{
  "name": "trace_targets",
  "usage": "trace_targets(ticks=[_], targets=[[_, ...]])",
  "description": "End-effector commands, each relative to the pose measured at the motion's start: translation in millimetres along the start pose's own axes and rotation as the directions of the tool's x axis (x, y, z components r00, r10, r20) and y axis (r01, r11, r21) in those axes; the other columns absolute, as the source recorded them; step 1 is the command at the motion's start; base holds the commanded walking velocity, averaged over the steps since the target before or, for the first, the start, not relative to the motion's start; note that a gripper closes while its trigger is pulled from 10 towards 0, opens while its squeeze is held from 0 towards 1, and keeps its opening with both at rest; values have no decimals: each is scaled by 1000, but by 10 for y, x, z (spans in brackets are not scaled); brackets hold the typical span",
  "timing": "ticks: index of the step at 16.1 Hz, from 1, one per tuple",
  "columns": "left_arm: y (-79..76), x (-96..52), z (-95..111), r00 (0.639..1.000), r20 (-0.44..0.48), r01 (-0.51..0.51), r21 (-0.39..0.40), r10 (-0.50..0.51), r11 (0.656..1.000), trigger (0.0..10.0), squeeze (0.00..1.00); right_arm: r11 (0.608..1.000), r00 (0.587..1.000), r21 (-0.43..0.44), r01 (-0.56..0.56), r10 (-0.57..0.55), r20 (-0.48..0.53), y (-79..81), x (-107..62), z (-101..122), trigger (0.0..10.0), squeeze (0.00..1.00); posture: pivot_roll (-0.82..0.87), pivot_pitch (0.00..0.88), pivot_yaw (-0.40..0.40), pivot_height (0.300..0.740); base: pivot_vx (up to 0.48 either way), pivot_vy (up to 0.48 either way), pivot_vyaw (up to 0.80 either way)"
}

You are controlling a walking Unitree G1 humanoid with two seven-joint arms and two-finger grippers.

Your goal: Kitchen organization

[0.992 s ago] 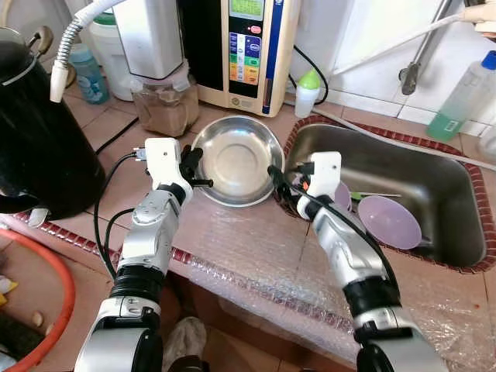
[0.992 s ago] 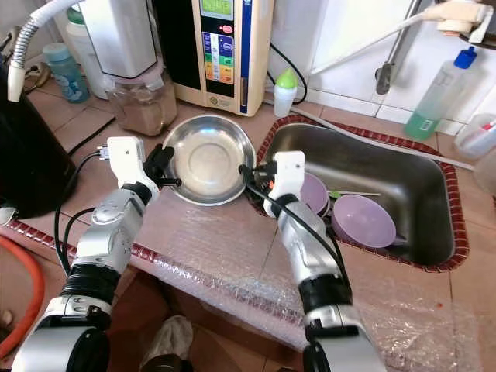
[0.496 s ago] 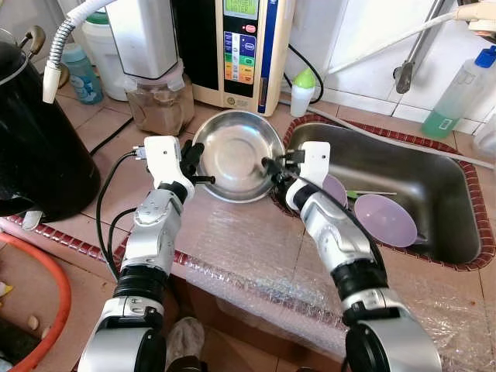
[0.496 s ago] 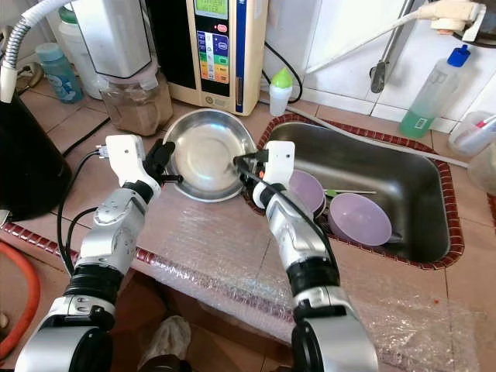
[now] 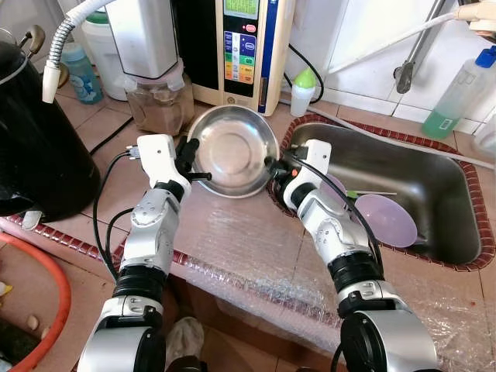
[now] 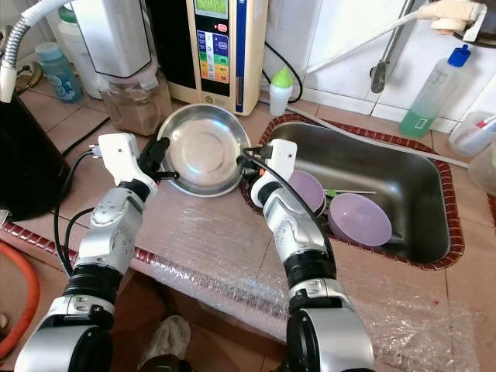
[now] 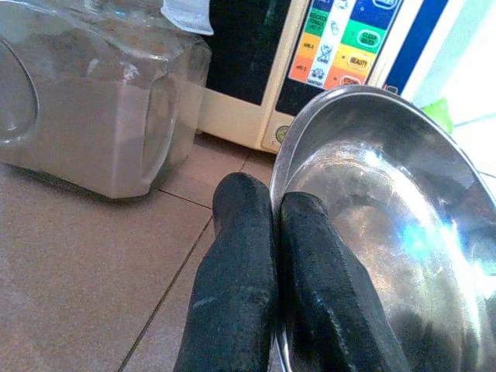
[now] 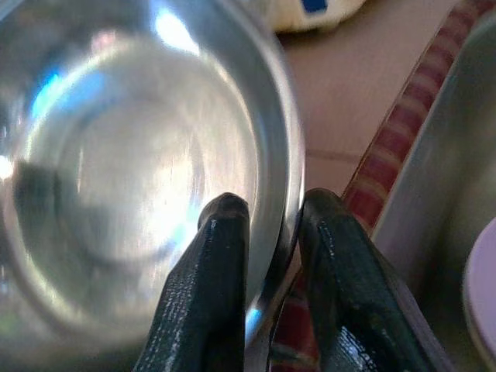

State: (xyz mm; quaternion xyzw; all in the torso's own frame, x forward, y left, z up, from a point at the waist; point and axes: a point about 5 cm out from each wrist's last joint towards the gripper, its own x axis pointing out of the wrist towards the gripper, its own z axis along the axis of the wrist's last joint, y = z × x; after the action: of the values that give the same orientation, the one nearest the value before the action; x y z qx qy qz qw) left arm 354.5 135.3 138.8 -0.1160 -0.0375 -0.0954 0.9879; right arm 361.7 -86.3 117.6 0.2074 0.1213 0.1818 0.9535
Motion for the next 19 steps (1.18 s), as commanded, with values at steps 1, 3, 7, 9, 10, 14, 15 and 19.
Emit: trace_targets(ticks=[1,3,7,9,10,14,15,19], targets=[[-45,46,78,999,30,27,2,-27,1000,0,0,1000,999,7,-16,17,-30,2,11,-30,0,0,-27,0,-21,740,0,0,0],[-54,35,78,999,38,40,-24,-39,999,0,0,999,998,-3,-40,40,-50,-33,-4,-66,0,0,-26,0,-22,740,0,0,0],[-98,37,84,996,40,86,-68,-84,994,0,0,999,999,10,-38,38,-15,-66,11,-22,0,0,-23,0,-20,740,0,0,0],[-140,36,83,991,39,130,-113,-127,985,0,0,998,999,41,-47,46,15,-52,31,26,0,0,-24,0,-18,740,0,0,0],[-164,32,78,988,36,155,-124,-152,980,0,0,997,998,52,-54,52,43,-40,40,72,0,0,-23,0,-18,740,0,0,0],[-216,13,71,978,33,210,-108,-208,972,0,0,996,997,56,-65,62,44,-7,55,111,0,0,-25,0,-17,740,0,0,0],[-232,12,71,976,34,220,-103,-217,970,0,0,996,997,54,-64,62,44,3,60,122,2235,0,-26,0,-18,740,0,0,0],[-264,15,70,972,32,234,-102,-232,967,0,0,992,989,14,-126,124,81,99,69,205,10000,1000,-29,0,-16,740,0,0,0]])
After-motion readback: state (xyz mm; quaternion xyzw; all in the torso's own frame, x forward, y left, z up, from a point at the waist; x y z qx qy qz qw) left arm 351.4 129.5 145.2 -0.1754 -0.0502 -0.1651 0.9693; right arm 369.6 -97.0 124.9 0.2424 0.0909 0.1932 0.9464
